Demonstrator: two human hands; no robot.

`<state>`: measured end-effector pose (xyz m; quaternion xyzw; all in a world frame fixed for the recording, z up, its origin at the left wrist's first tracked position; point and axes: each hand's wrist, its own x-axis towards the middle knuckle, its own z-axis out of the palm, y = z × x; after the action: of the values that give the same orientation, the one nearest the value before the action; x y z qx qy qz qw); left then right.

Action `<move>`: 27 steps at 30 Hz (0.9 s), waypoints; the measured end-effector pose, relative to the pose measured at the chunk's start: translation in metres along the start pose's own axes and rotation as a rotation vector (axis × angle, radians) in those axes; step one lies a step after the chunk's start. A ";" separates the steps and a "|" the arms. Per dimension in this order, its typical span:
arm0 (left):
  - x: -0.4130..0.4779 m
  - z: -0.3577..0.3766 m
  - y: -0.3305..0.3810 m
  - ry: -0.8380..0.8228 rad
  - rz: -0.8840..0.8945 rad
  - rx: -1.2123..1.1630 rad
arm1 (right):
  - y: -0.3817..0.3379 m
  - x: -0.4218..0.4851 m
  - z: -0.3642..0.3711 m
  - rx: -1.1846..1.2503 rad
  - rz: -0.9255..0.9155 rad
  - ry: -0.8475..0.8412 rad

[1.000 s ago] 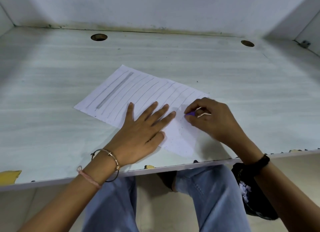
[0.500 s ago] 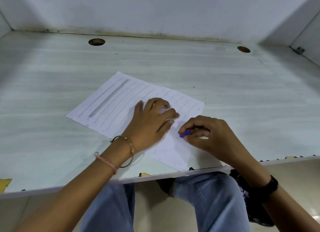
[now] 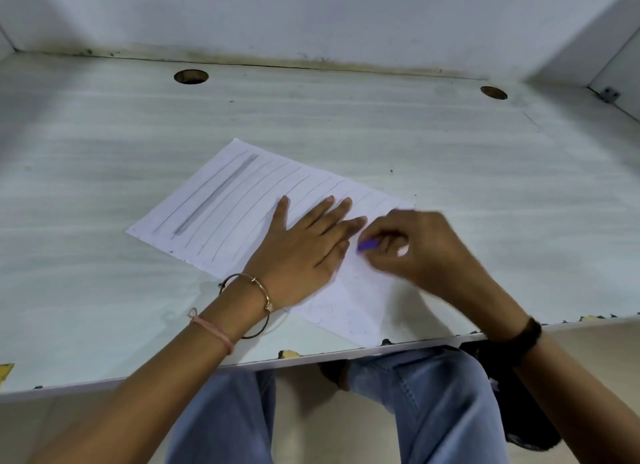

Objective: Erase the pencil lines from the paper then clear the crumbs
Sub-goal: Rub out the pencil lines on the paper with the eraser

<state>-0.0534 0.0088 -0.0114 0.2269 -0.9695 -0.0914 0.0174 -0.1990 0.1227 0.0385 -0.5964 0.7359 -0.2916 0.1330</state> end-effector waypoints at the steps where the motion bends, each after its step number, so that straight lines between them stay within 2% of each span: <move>1: -0.001 -0.001 0.000 0.004 0.001 -0.012 | 0.005 0.006 -0.005 -0.001 0.042 0.055; 3: -0.001 -0.002 0.001 0.002 -0.004 -0.027 | 0.004 0.009 -0.007 -0.013 0.047 0.059; 7: -0.001 -0.002 0.001 -0.010 0.005 0.016 | -0.012 -0.007 0.001 -0.033 -0.059 -0.118; 11: -0.001 -0.003 0.001 -0.008 0.008 -0.015 | 0.003 0.009 -0.007 -0.038 0.025 0.038; 15: 0.000 -0.002 0.000 -0.003 0.010 0.017 | -0.016 -0.008 0.003 -0.074 -0.104 -0.130; 16: -0.001 -0.002 0.000 -0.011 0.011 0.022 | -0.014 -0.007 0.001 -0.068 -0.091 -0.136; 20: -0.001 -0.004 0.001 -0.012 0.004 -0.002 | 0.002 0.008 -0.006 -0.060 0.008 0.037; 24: -0.001 -0.003 0.001 -0.028 0.013 0.045 | -0.017 -0.008 0.001 -0.091 -0.129 -0.183; 25: -0.002 -0.003 0.001 -0.030 0.015 0.030 | -0.014 -0.006 -0.003 -0.082 -0.110 -0.192; 27: -0.002 -0.004 0.000 -0.024 0.013 -0.016 | 0.002 0.006 -0.010 -0.080 -0.045 -0.070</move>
<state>-0.0510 0.0091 -0.0071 0.2193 -0.9703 -0.1018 0.0081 -0.2075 0.1203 0.0454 -0.6273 0.7284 -0.2439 0.1279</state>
